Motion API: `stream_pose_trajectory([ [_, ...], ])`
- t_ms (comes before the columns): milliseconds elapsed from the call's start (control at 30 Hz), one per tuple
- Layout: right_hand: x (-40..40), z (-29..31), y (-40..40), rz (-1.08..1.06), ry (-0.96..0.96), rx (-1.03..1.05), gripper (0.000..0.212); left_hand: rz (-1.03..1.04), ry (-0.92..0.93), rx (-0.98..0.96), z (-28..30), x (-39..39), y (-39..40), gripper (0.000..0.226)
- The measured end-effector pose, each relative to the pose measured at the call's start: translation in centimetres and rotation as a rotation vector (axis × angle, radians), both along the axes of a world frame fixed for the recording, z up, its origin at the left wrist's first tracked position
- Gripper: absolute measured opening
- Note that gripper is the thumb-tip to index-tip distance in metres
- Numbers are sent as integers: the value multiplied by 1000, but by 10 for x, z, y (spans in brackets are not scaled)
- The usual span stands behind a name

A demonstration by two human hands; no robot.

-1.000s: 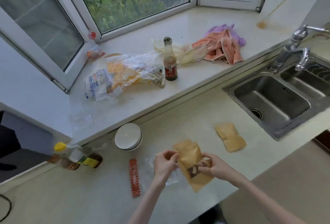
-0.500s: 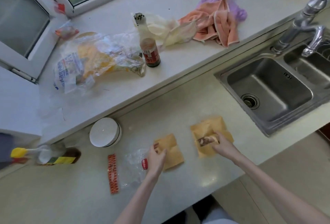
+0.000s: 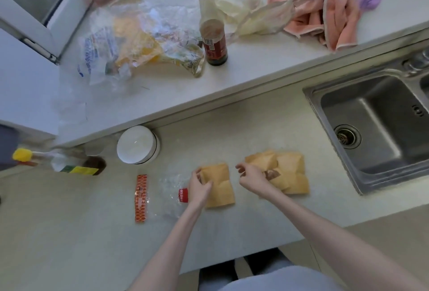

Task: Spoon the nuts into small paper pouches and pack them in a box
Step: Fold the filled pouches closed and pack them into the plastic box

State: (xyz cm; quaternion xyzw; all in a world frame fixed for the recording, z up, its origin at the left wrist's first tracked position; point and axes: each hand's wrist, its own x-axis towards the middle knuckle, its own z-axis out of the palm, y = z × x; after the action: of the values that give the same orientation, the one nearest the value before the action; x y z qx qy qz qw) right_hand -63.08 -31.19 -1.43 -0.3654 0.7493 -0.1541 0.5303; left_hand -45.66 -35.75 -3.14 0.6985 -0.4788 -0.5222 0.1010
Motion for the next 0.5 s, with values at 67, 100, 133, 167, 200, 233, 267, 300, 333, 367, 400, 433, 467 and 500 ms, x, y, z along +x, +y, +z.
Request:
stream_pose_trajectory([
  [67, 7, -7, -8, -35, -52, 58, 55, 15, -4, 12, -3, -1, 2, 60],
  [100, 9, -9, -10, -48, -67, 87, 57, 21, -9, 18, -5, -2, 3, 61],
  [133, 11, -11, -11, -57, -84, 114, 59, 24, -19, 24, -7, -3, 4, 63],
  [167, 13, -14, -11, -69, -104, 142, 60, 24, -33, 33, -8, -4, 5, 65],
  [200, 14, -16, -10, -84, -125, 163, 60, 31, -43, 43, -8, -5, 7, 66],
  [233, 15, -18, -10, -98, -145, 176, 57, 43, -46, 52, -7, -6, 8, 66],
  [267, 16, -19, -10, -109, -162, 180, 54, 56, -44, 54, -7, -7, 9, 65],
  [300, 17, -20, -10, -117, -176, 181, 52, 63, -42, 50, -6, -7, 11, 64],
  [333, 18, -21, -10, -128, -186, 183, 52, 65, -40, 39, -7, -7, 12, 63],
  [367, 19, -21, -9, -138, -189, 183, 53, 63, -36, 29, -6, -6, 13, 62],
  [400, 20, -21, -9, -145, -189, 179, 53, 61, -31, 23, -6, -5, 14, 62],
  [433, 21, -21, -9, -143, -186, 170, 52, 56, -28, 18, -6, -4, 14, 62],
  [467, 23, -21, -9, -137, -180, 153, 49, 49, -28, 11, -6, -3, 14, 62],
  [500, 26, -20, -10, -134, -170, 133, 46, 42, -25, 4, -5, -1, 14, 60],
])
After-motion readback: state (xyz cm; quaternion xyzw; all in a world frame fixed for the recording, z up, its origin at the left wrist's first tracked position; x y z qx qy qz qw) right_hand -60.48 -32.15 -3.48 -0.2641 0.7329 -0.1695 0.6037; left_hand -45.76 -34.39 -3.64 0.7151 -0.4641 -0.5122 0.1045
